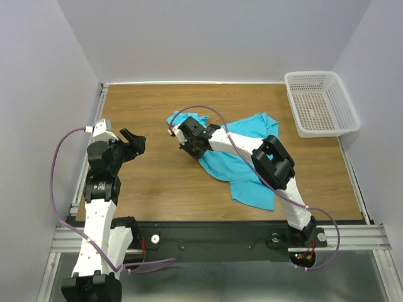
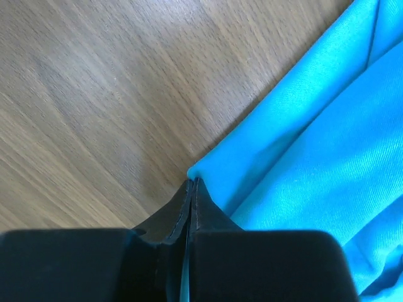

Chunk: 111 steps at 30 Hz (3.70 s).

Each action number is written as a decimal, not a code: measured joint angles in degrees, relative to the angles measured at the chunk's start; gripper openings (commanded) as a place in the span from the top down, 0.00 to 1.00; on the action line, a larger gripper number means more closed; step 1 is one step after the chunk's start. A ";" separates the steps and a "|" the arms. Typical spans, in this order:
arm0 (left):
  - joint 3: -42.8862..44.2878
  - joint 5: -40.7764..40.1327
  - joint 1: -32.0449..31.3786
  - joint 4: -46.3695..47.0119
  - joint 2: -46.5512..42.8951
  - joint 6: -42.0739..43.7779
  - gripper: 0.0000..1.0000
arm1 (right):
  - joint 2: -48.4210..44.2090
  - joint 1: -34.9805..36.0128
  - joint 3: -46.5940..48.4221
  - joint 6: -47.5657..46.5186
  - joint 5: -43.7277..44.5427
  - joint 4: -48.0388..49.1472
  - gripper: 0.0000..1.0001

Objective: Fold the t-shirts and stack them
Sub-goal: Flatten the tshirt out

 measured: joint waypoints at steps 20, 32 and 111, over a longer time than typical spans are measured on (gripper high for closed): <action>-9.49 8.04 0.00 3.26 -1.68 -11.82 0.21 | -4.15 -1.07 11.32 -14.75 -56.65 -13.42 0.99; -17.25 10.80 -0.07 5.62 8.72 -20.85 0.25 | -5.38 -1.88 12.24 -21.66 -62.97 -19.02 0.99; 7.17 -7.28 -27.80 10.19 43.50 -1.95 0.36 | 0.26 -14.88 2.56 13.64 -6.21 7.30 0.99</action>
